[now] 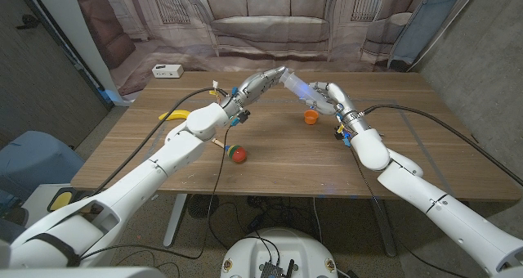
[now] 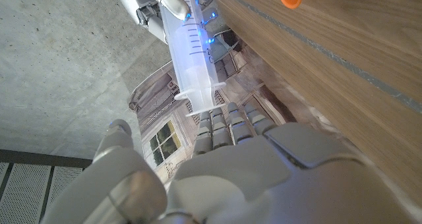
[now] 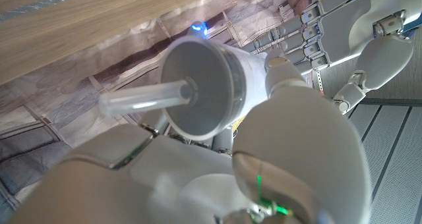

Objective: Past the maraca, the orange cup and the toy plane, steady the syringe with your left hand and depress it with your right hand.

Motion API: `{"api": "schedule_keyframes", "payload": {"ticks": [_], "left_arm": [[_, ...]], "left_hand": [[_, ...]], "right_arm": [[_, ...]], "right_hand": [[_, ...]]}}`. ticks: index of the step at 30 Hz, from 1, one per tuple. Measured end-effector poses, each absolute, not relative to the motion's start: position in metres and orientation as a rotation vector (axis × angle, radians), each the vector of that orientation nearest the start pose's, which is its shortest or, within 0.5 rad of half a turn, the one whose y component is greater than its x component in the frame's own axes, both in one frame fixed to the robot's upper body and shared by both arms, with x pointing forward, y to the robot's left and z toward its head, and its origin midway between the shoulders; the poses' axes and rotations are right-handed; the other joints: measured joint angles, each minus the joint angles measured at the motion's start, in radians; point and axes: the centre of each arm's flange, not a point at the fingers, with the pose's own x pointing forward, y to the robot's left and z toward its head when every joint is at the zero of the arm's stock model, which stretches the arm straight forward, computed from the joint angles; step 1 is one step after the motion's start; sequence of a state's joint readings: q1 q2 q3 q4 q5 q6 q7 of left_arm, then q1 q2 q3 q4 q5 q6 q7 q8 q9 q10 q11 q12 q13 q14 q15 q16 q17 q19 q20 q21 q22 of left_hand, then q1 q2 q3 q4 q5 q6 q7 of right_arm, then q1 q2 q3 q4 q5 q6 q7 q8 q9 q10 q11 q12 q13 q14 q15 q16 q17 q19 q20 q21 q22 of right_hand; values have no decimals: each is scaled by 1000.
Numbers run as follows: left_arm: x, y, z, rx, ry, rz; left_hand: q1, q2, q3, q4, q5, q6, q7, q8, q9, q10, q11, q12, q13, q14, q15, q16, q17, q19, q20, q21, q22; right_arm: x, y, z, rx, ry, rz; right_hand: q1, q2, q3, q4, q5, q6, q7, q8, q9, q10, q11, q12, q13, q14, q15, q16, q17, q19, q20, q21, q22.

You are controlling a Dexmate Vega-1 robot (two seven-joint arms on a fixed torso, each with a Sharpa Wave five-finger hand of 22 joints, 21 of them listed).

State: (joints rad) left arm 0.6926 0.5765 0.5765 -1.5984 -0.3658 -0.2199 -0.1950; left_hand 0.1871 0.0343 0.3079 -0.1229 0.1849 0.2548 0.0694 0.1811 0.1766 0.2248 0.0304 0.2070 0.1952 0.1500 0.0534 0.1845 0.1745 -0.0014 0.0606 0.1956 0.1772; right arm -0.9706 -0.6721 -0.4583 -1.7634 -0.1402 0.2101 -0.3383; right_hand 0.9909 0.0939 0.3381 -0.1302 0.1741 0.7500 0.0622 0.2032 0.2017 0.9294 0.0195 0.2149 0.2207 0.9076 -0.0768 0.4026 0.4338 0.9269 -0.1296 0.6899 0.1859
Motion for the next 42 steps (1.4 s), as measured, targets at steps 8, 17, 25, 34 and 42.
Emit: {"api": "schedule_keyframes", "payload": {"ticks": [8,17,25,34,42], "left_arm": [[586,139,62,448,-799,-615],[585,143,66,446,-803,-596],[585,147,67,444,-808,-581],[585,149,69,436,-816,-560],[582,163,69,424,-823,-519]], "left_hand": [[0,0,0,0,0,0,0,1,0,0,0,0,0,-6,-6,0,0,0,0,0,0],[0,0,0,0,0,-3,-4,1,0,-2,-2,0,0,-6,-6,0,0,0,0,0,0],[0,0,0,0,0,-3,-4,1,0,-5,-6,0,0,-5,-5,0,0,0,0,0,0],[0,0,0,0,0,-3,-3,1,0,-5,-6,0,0,-5,-5,0,0,0,0,0,0],[0,0,0,0,0,-3,-3,1,0,-5,-6,0,0,-5,-5,0,0,0,0,0,0]], "right_arm": [[552,-203,5,-704,-946,58],[552,-204,4,-702,-946,57],[551,-204,4,-704,-946,60],[551,-205,4,-704,-946,59],[551,-206,4,-707,-948,54]], "right_hand": [[0,0,3,-3,0,0,0,-3,1,0,0,0,0,0,0,0,0,-3,4,6,0],[0,0,3,-3,-1,1,0,-1,5,0,0,0,0,0,0,-7,0,-13,1,15,0],[0,0,3,-3,0,4,4,-1,3,0,0,0,0,0,0,-7,0,-13,1,20,0],[0,0,5,-5,0,8,8,1,0,0,0,0,0,0,0,-7,0,-13,1,23,0],[0,0,5,-5,0,10,10,4,0,0,0,4,0,0,0,-11,0,-18,7,29,0]]}}
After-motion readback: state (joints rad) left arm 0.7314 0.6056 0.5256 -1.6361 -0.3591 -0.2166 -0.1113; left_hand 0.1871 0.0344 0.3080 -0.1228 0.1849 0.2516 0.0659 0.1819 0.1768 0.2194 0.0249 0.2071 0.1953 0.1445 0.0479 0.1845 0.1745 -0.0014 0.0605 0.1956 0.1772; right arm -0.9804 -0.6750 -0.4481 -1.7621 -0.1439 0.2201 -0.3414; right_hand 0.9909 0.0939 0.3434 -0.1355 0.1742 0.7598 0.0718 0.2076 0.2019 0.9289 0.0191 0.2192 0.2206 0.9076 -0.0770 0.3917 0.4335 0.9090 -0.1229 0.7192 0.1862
